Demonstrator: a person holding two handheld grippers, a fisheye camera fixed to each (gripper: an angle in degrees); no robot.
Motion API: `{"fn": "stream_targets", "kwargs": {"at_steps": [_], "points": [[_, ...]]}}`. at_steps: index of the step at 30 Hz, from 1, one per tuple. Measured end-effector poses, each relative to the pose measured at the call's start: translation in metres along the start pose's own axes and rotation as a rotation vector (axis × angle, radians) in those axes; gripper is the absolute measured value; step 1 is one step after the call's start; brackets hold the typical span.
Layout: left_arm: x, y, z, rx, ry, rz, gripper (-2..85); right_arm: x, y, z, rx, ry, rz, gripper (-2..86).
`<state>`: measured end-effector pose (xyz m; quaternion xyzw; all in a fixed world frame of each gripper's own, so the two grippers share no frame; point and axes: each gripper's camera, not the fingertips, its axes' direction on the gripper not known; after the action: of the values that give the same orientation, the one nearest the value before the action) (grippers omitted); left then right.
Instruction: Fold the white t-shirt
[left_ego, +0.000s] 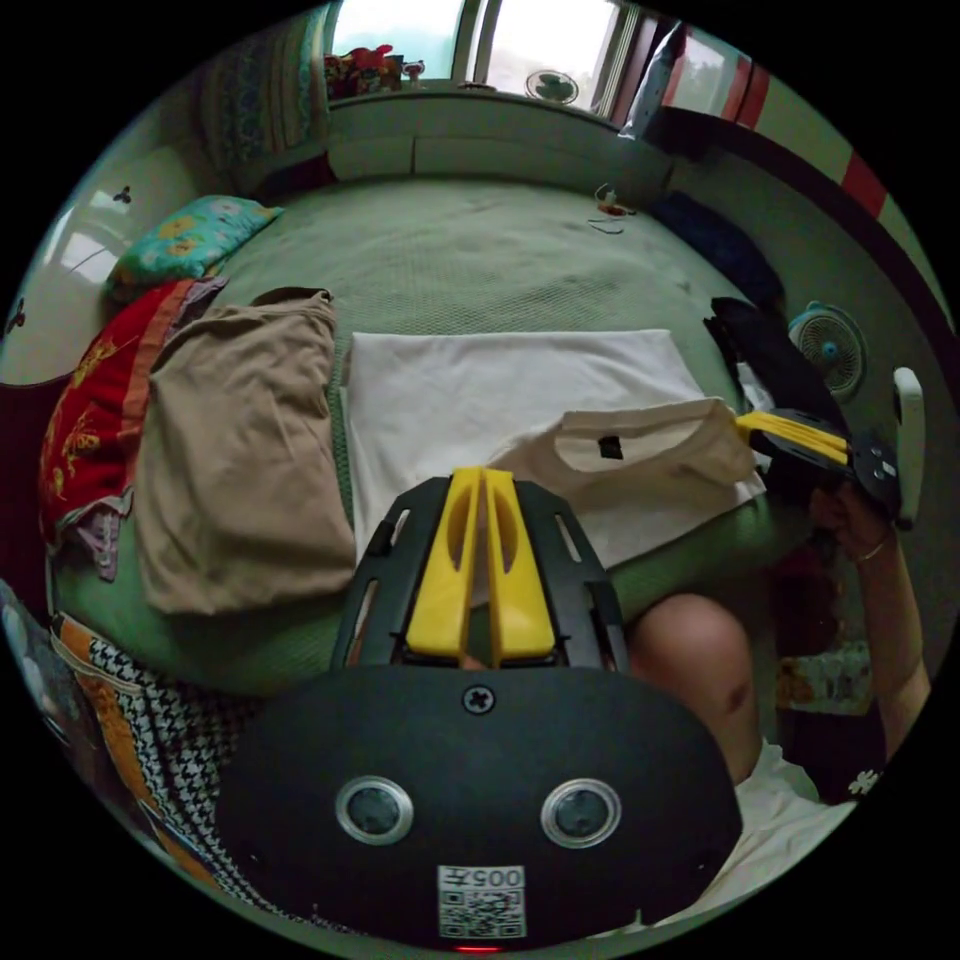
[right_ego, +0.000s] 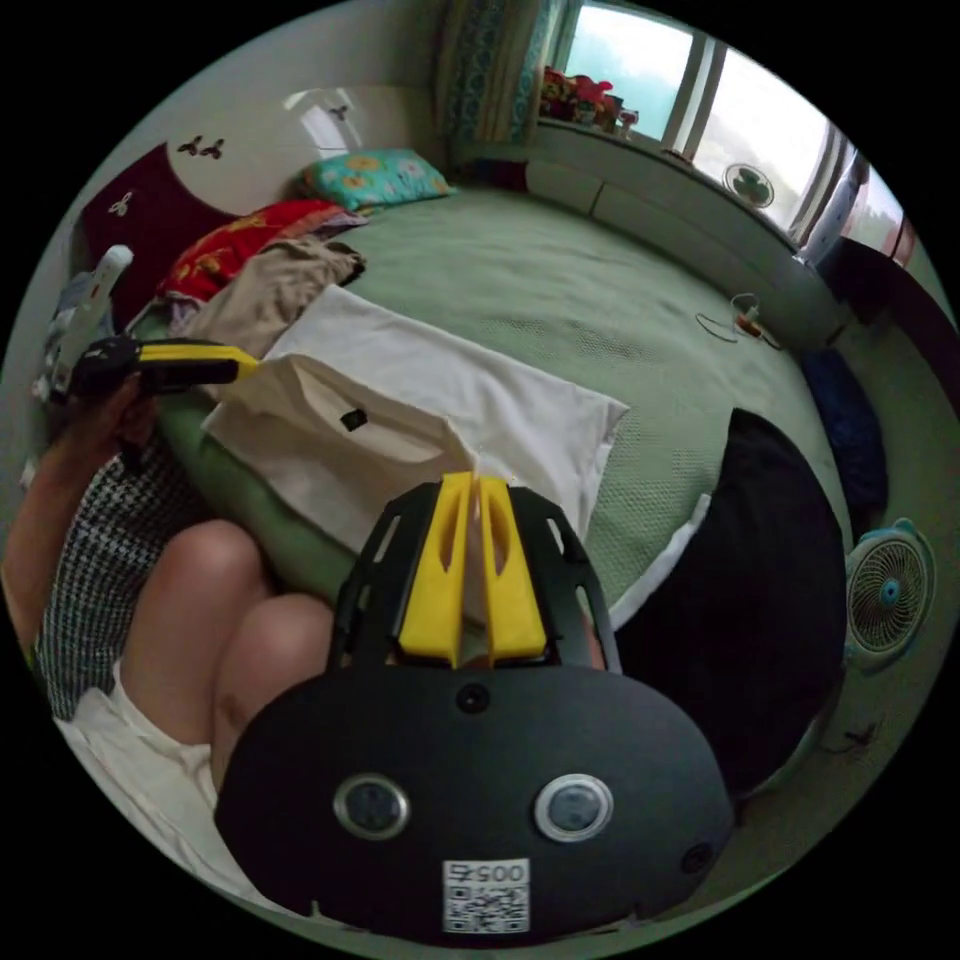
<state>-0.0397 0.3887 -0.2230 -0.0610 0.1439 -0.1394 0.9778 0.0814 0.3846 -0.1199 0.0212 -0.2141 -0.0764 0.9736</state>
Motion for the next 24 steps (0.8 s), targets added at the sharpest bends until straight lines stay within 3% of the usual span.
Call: {"fn": "stream_targets", "kwargs": {"at_steps": [8,24], "points": [[0.028,0.050,0.001,-0.090,0.007,-0.055,0.4,-0.019,0.082,0.002,-0.128,0.017,0.007,-1.4],[0.129,0.036,-0.060,0.011,-0.036,0.005,1.4,0.035,0.166,-0.081,-0.053,0.015,0.162,-1.1]]}}
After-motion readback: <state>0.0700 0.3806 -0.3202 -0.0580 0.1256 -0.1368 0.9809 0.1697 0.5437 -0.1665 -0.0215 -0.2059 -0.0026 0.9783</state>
